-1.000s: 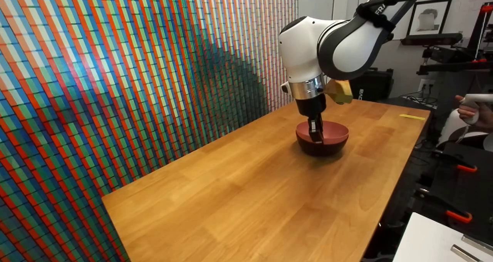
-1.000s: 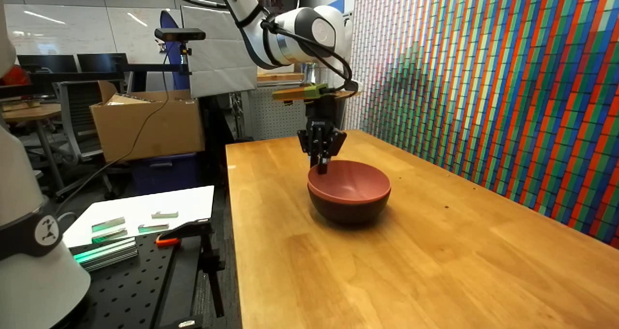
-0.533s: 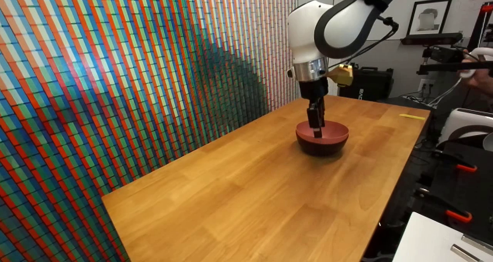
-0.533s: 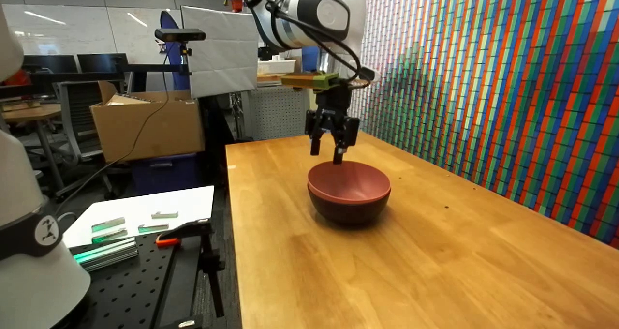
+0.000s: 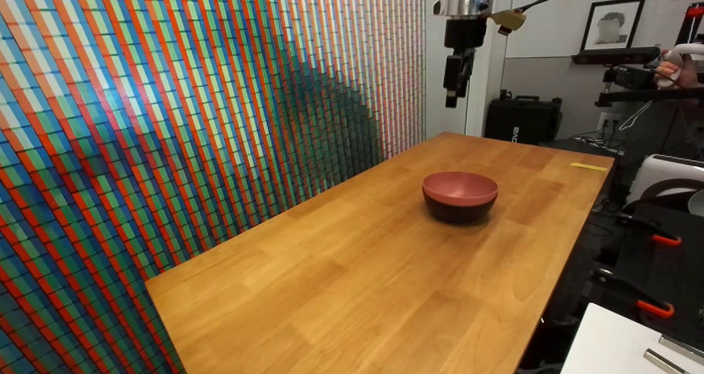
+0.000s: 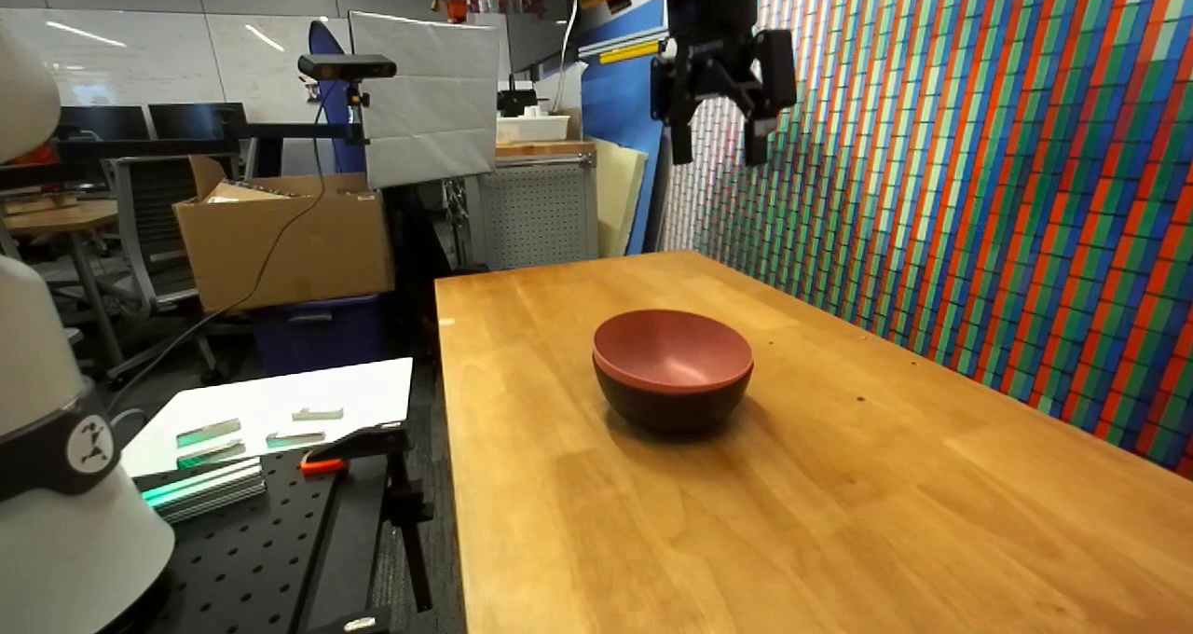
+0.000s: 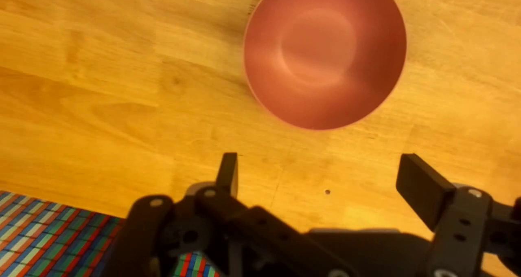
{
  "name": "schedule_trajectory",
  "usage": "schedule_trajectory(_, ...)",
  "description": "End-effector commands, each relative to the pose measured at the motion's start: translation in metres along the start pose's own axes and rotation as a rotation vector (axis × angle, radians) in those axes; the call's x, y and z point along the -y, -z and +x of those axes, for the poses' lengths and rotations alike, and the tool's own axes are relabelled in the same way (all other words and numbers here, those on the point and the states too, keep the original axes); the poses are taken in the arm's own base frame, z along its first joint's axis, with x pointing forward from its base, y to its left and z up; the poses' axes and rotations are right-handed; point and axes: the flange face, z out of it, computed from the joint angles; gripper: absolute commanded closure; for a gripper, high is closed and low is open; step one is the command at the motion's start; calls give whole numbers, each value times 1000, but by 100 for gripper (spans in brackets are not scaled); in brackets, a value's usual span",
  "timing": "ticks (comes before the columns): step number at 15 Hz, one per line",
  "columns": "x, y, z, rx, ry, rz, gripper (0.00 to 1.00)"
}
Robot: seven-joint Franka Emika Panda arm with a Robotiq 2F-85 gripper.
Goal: Put the right bowl in the left bowl
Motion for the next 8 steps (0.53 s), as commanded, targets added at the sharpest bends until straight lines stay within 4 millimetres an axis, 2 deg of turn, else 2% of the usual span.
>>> schedule_trajectory(1,-34,40,-14,4,-3,8,0)
schedule_trajectory(5,-70,55,-30,52,-23,19,0)
schedule_trajectory(6,-58,42,-25,40,-32,-1,0)
schedule_trajectory(8,-69,45,-30,50,-36,1,0)
